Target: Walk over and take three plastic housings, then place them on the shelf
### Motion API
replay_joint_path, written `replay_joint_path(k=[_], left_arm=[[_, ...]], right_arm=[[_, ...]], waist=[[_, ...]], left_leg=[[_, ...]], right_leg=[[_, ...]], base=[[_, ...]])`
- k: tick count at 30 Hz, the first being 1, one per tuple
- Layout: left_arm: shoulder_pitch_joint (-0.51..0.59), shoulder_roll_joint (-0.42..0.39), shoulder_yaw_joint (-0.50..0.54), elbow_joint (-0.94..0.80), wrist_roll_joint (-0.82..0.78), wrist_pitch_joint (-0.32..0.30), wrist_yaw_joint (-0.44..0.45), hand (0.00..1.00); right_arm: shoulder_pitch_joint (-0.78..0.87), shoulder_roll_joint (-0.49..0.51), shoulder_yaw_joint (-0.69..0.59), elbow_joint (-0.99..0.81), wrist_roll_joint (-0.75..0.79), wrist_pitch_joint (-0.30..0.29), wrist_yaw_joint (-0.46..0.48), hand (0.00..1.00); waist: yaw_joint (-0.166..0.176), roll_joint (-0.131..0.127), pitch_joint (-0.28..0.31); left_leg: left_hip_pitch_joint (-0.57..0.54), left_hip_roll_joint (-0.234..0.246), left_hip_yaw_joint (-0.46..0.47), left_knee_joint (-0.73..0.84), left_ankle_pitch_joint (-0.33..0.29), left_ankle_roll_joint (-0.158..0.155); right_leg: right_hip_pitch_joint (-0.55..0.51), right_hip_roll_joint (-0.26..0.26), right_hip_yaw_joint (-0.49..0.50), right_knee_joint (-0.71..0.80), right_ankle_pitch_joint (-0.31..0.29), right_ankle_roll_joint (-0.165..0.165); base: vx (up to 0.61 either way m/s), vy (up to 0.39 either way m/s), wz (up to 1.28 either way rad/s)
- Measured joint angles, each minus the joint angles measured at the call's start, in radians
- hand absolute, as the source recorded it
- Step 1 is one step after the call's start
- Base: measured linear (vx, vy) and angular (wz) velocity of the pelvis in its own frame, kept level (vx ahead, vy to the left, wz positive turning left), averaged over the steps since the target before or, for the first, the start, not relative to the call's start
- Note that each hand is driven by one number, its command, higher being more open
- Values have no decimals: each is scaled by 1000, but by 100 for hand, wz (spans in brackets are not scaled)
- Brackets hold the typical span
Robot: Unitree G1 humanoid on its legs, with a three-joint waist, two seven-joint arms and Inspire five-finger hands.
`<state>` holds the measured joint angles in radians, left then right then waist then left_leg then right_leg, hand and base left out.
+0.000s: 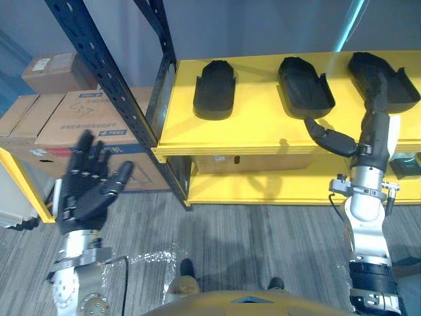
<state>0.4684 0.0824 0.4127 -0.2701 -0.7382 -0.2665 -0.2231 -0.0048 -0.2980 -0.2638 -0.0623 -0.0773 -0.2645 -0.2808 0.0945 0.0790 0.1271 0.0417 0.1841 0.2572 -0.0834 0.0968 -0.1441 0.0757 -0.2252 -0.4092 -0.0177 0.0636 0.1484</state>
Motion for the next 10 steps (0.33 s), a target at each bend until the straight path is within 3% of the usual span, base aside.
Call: replay_joint_path(k=[5, 10], left_arm=[[6, -51, 139, 216, -2, -2, 51, 100], [-38, -43, 130, 548, -2, 13, 78, 100]], right_arm=[[93, 60, -104, 113, -14, -7, -33, 100], [135, 71, -115, 446, 25, -3, -37, 100]], waist=[[-5, -4, -43], [-16, -9, -50]], left_leg=[[3, 1, 11, -1, -11, 1], [16, 1, 27, -1, -12, 2]], right_leg=[[-3, 0, 4, -3, -5, -3], [-3, 0, 23, -2, -7, -6]], base=[[-3, 6, -3], [-17, 9, -9]])
